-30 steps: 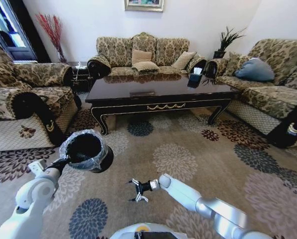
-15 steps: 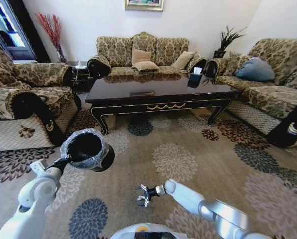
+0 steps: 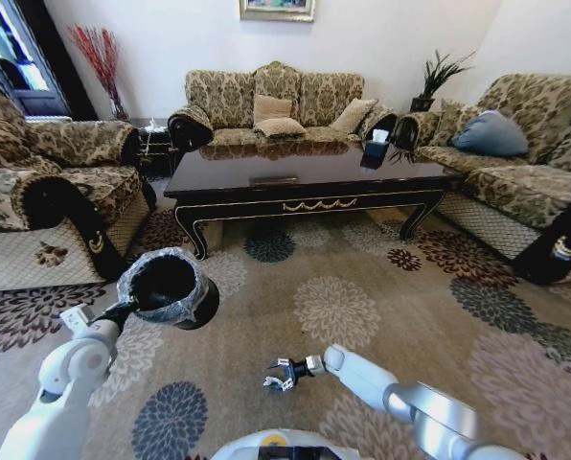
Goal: Move to the front of the table and pick up the trash from the floor, then place it into the trash bin.
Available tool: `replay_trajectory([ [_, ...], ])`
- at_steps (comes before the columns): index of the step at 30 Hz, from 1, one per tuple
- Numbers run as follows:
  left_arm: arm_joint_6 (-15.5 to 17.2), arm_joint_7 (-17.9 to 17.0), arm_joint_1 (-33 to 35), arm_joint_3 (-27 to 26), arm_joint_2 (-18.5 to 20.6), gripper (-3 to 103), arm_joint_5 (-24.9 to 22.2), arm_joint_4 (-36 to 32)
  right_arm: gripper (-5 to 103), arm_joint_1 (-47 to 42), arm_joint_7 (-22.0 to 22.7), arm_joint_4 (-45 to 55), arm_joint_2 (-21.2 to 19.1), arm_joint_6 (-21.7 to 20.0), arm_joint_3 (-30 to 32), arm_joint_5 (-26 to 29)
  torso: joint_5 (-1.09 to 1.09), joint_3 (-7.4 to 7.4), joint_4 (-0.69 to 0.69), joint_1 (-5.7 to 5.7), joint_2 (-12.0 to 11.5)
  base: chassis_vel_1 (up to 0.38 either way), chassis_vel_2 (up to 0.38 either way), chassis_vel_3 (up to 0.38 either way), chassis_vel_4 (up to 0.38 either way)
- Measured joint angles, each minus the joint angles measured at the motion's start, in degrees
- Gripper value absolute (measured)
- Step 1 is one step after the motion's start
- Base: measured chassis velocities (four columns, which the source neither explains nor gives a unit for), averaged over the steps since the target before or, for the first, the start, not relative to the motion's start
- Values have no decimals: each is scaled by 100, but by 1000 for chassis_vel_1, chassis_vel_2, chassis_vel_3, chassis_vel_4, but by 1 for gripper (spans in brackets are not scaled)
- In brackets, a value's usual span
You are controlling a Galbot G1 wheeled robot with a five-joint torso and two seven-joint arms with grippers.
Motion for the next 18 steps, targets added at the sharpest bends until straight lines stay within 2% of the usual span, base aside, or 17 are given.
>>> replay_trajectory([
  [1, -1, 0, 4, 0, 0, 2, 2, 0, 48, 0, -31, -7, -2, 7, 0, -5, 0, 0, 0, 0, 0, 0, 0, 0, 0],
  [2, -1, 0, 4, 0, 0, 2, 2, 0, 48, 0, -31, -7, -2, 7, 0, -5, 0, 0, 0, 0, 0, 0, 0, 0, 0],
  [5, -5, 0, 20, -3, 0, 2, 5, 0, 32, -7, -115, -5, -62, 47, 19, -23, 0, 0, 0, 0, 0, 0, 0, 0, 0],
  [7, -5, 0, 20, -3, 0, 2, 5, 0, 32, -8, -121, -3, -67, 49, 23, -23, 0, 0, 0, 0, 0, 0, 0, 0, 0],
  [10, -8, 2, 22, 5, -5, 2, 34, 2, 15, -14, -161, 40, -132, 77, 101, -28, 0, 0, 0, 0, 0, 0, 0, 0, 0],
  [11, -8, 2, 22, 5, -5, 2, 34, 2, 15, -14, -161, 40, -132, 77, 101, -28, 0, 0, 0, 0, 0, 0, 0, 0, 0],
  [13, -10, 3, 18, 23, -9, 2, 61, 14, 4, -15, -171, 85, -167, 104, 140, -23, 0, 0, 0, 0, 0, 0, 0, 0, 0],
  [18, -12, 12, 16, 62, -12, 2, 94, 36, 0, -11, -173, 282, -222, 164, 202, 160, 0, 0, 0, 0, 0, 0, 0, 0, 0],
])
